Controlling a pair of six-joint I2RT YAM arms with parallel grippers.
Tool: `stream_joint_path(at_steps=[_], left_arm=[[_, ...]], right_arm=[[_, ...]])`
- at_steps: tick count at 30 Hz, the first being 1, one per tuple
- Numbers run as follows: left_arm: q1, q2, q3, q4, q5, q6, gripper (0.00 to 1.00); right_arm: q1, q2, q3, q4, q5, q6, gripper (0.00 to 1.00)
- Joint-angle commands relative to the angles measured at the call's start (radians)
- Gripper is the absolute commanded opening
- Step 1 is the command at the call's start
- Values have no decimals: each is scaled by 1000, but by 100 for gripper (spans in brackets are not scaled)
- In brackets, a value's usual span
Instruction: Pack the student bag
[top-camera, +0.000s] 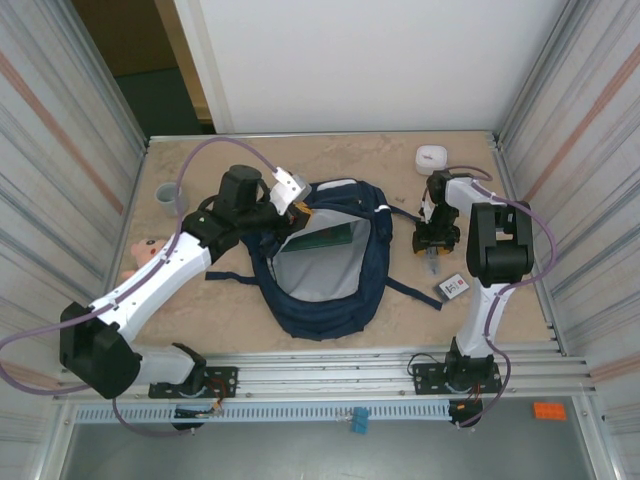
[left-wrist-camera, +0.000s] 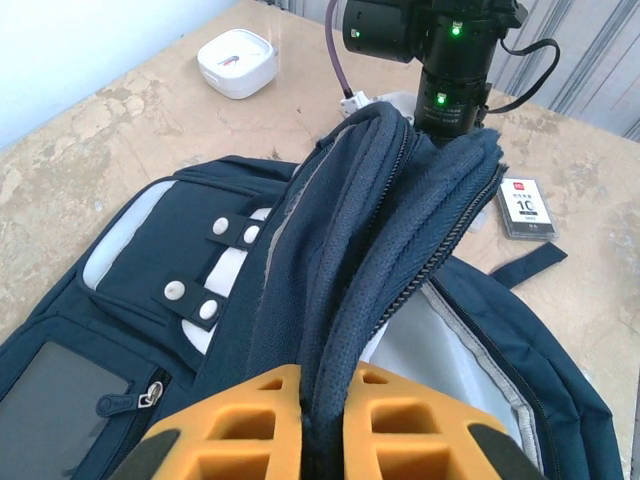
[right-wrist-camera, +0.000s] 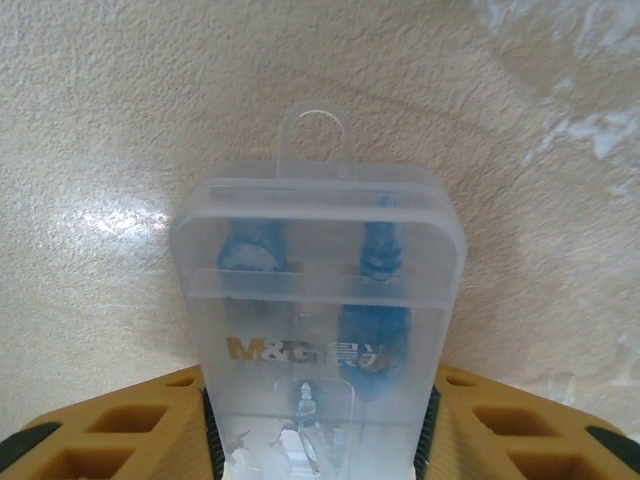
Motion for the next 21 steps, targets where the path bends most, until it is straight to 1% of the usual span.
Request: stream_joint_path(at_steps=[1,3,6,9,11,13,14,15,19,21], left_arm=[[13,-10,35,66,2,-13,0],[12,-17,32,65,1,-22,0],[12,-36,25,59,-16,-37,0],[13,-65,18,56,-47,-47,0],[12,-84,11,58,-69,-48,0],[15,-94,9,61,-81,-43,0],[17,-94,12,60,-82,-35,0],[20,-91,15,56,-79,-30,0],[54,-72,26,72,-42,-45,0],[67,-68,27,91,-22,-59,0]], right_arm=[[8,-32,-34,51,-8,-26,45],[0,-87,-47,64,-15,-29,43],[-16,-211,-71,77,-45,-27,41],[-15,-387,-105,110,-97,-49,40],[-1,-515,-131,144,-167,-78,40],[32,-625,-157,177,-265,-132,41],[65,-678,-169,187,-320,-186,40],[108,-721,-180,198,-345,-233,40],[367,-870,-244,275,-382,-444,39],[509,-914,-289,340,-353,-530,36]])
